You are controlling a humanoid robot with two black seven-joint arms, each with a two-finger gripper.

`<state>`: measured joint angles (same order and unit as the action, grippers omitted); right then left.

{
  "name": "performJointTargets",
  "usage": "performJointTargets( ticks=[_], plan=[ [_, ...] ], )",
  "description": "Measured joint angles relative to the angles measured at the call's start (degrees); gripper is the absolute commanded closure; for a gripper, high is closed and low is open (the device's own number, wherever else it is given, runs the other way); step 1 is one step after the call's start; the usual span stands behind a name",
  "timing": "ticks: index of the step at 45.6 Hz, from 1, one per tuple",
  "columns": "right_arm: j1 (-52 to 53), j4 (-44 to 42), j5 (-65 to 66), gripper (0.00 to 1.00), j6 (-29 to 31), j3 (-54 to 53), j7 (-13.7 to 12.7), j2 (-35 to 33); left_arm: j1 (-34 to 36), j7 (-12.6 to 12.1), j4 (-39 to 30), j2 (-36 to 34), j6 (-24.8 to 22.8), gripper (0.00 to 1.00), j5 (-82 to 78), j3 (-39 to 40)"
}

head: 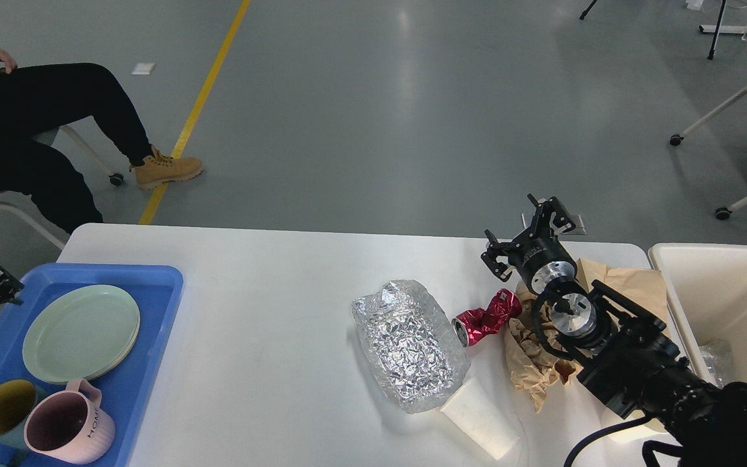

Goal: Tidy desktop
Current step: 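Release the plate and withdraw the left gripper over the tray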

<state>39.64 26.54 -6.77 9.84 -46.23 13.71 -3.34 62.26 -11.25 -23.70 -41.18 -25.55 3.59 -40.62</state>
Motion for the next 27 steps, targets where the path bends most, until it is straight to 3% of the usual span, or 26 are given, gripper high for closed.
performJointTargets(
  ticks=[8,27],
  plan=[
    [0.0,0.0,0.0,0.00,0.0,0.0,0.0,0.0,1.1,0.3,5.1,-0.1,1.2,0.03,0.6,4.5],
    [0.0,0.0,0.0,0.00,0.0,0.0,0.0,0.0,-3.7,2.8,6.2,1.2,0.9,0.04,0.7,41.8]
  ],
)
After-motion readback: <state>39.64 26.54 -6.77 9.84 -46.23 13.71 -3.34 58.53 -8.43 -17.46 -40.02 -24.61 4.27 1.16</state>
